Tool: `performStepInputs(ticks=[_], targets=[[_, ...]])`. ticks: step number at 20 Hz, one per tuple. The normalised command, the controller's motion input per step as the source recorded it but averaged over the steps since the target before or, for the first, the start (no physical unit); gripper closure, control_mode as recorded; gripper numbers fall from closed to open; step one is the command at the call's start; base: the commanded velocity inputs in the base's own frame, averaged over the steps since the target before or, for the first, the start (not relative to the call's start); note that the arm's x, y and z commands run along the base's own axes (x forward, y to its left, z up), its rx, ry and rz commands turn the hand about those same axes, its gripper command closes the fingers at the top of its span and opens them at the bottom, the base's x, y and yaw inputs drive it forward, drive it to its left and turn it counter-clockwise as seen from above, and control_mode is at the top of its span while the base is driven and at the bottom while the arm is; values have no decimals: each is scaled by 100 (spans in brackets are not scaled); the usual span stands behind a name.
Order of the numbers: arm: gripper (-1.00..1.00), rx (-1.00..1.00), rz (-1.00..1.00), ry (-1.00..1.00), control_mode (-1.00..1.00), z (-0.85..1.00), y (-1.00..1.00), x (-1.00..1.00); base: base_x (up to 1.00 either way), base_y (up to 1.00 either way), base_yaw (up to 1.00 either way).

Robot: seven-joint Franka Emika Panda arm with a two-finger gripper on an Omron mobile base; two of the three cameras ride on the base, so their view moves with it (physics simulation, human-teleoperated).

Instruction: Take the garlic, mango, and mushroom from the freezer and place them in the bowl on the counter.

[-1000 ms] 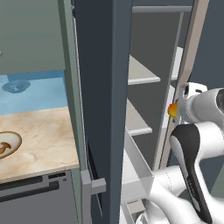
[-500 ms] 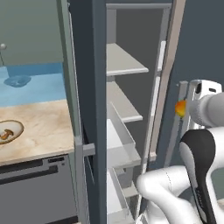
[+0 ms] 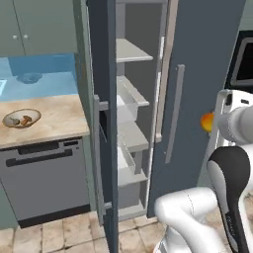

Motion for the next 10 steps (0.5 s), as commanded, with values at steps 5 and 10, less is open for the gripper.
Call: performStepInputs(ticks=[5,10], targets=[[100,0,0,0,100,0,0,0,-62,100,-3],[100,0,0,0,100,0,0,0,-18,100,-7]])
